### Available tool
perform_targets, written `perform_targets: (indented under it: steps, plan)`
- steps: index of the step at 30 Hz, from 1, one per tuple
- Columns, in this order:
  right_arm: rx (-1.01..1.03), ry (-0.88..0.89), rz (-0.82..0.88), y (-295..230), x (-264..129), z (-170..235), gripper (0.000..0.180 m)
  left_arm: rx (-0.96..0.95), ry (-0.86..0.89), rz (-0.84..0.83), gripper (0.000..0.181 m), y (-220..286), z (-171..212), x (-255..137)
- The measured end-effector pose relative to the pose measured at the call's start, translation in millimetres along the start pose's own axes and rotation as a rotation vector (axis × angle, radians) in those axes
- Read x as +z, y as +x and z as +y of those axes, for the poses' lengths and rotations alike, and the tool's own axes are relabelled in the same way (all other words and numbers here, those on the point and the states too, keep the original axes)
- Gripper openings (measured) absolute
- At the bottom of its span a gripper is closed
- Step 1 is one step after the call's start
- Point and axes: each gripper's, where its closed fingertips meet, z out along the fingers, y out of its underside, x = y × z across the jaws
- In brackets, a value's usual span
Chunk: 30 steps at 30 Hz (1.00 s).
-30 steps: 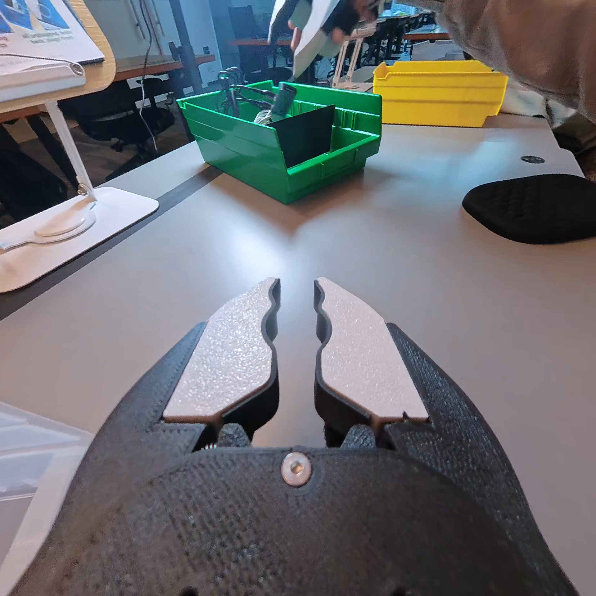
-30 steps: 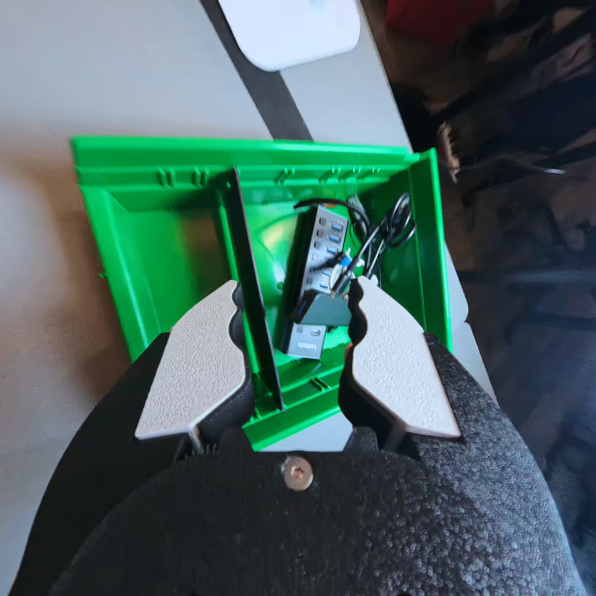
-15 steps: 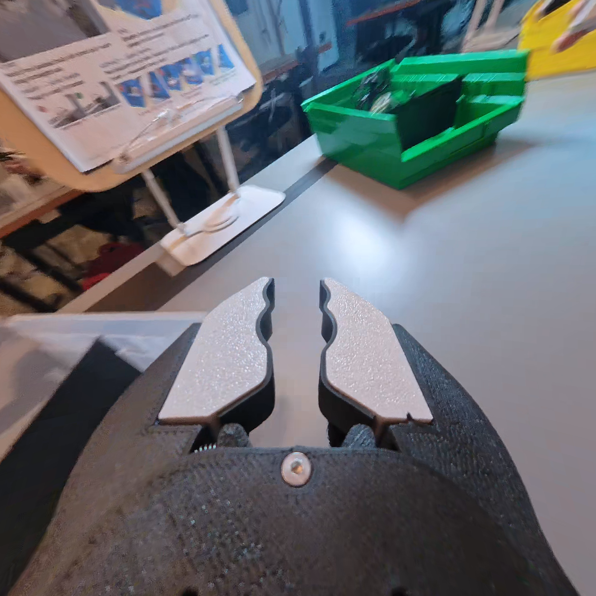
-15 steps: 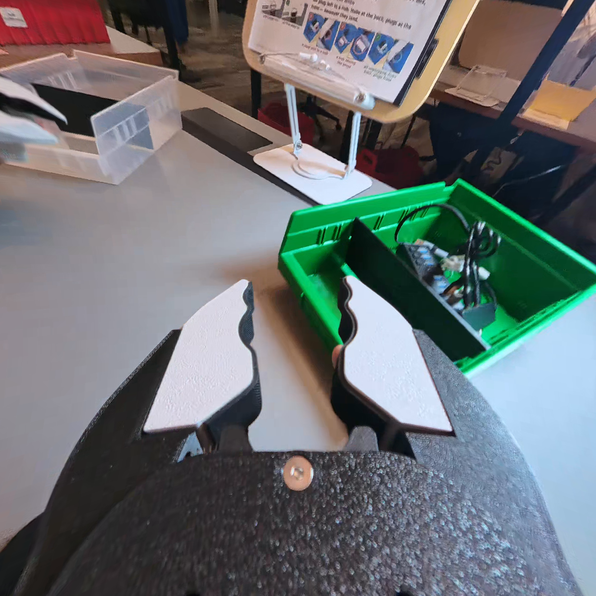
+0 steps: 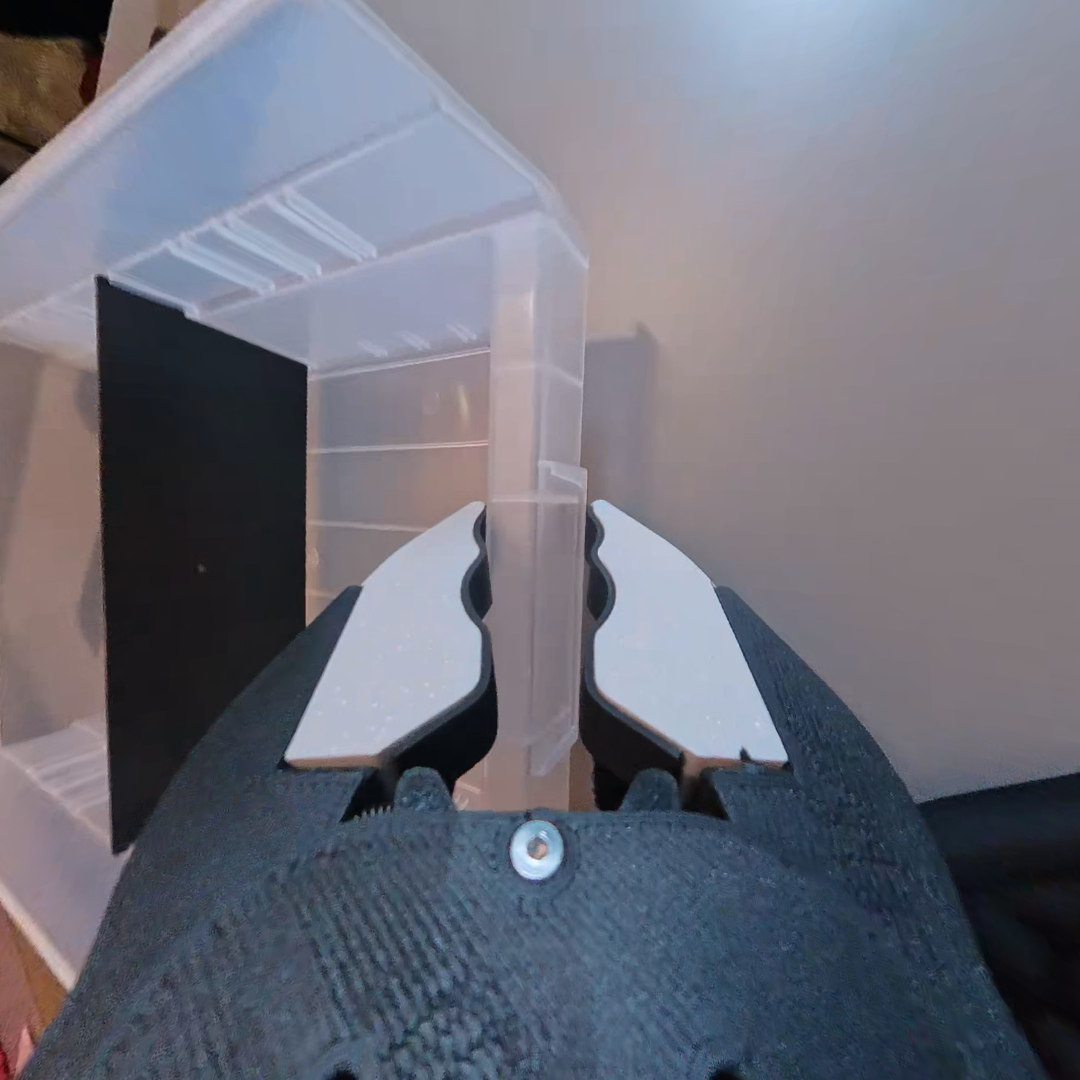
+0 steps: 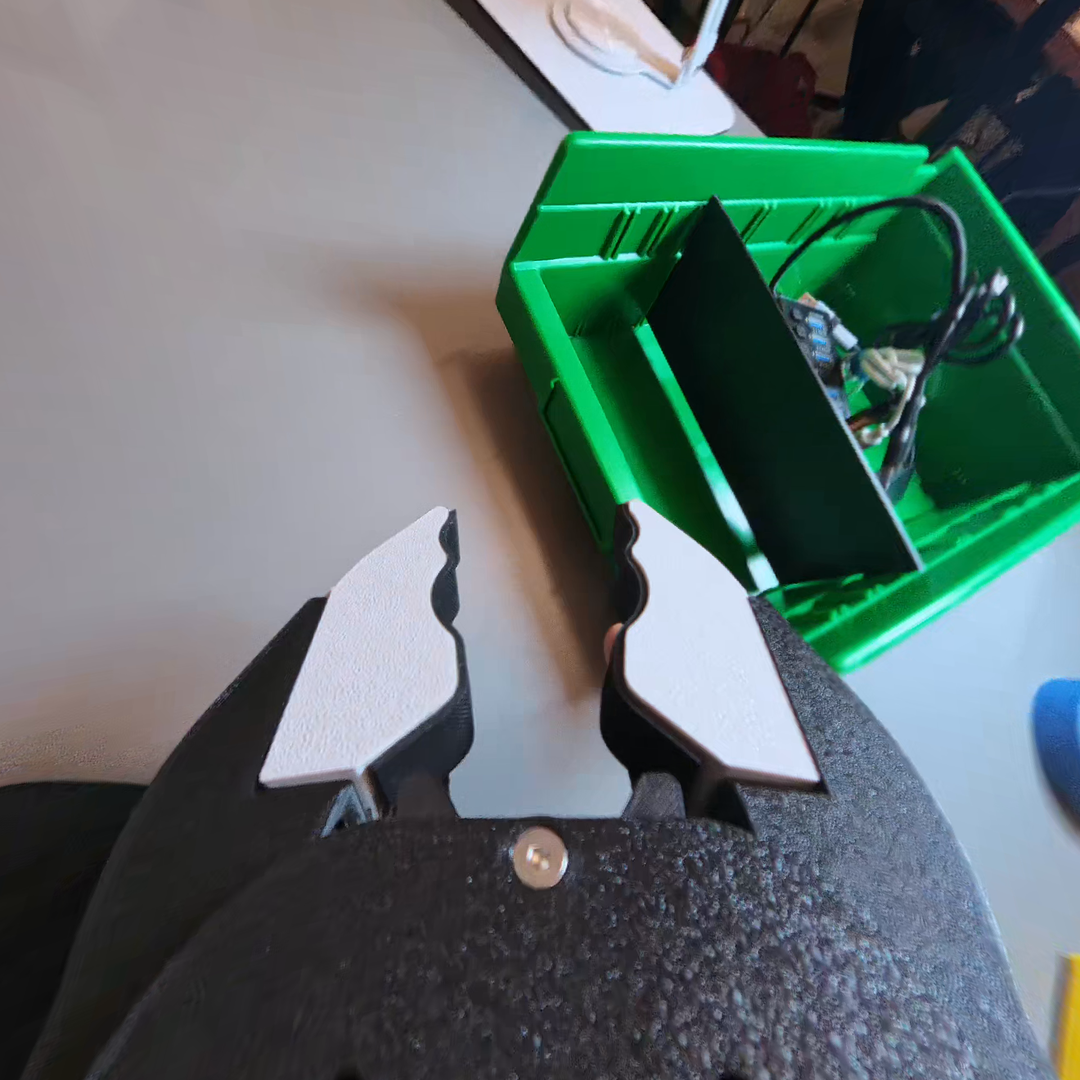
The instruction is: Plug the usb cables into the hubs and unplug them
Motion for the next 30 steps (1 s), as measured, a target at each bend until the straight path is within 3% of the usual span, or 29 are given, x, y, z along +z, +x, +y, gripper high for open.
perform_targets:
  steps: [1, 7, 9, 10, 14, 19, 23, 27, 30]
  plan:
    - [-0.061, -0.047, 0.008, 1, 9, -4, 0.052, 0.010, 0.011, 0.012, 0.029, 6, -5, -1]
    - [-0.362, -0.326, -0.002, 13, 83, 0, 0.055, 0.164, 0.113, 0.099, 0.030, 61, -47, -12]
    - [-0.433, -0.363, -0.010, 11, 103, 1, 0.043, 0.246, 0.163, 0.135, 0.030, 78, -63, -14]
    - [-0.501, -0.366, 0.035, 16, 107, -2, 0.032, 0.283, 0.186, 0.151, 0.030, 85, -72, -15]
    - [-0.574, -0.352, 0.020, -1, 102, -5, 0.032, 0.415, 0.263, 0.187, 0.031, 105, -103, -12]
    - [-0.655, -0.267, -0.019, -59, 73, -6, 0.032, 0.464, 0.331, 0.146, 0.033, 103, -144, 2]
    - [-0.655, -0.130, -0.065, -133, 39, -18, 0.032, 0.219, 0.522, 0.152, 0.037, 103, -179, -27]
    - [-0.234, 0.269, -0.374, -225, -54, -74, 0.035, -0.121, 0.690, 0.389, 0.040, 148, -198, -79]
    - [0.094, 0.465, -0.172, -171, -110, -78, 0.038, -0.262, 0.725, 0.447, 0.045, 179, -205, -89]
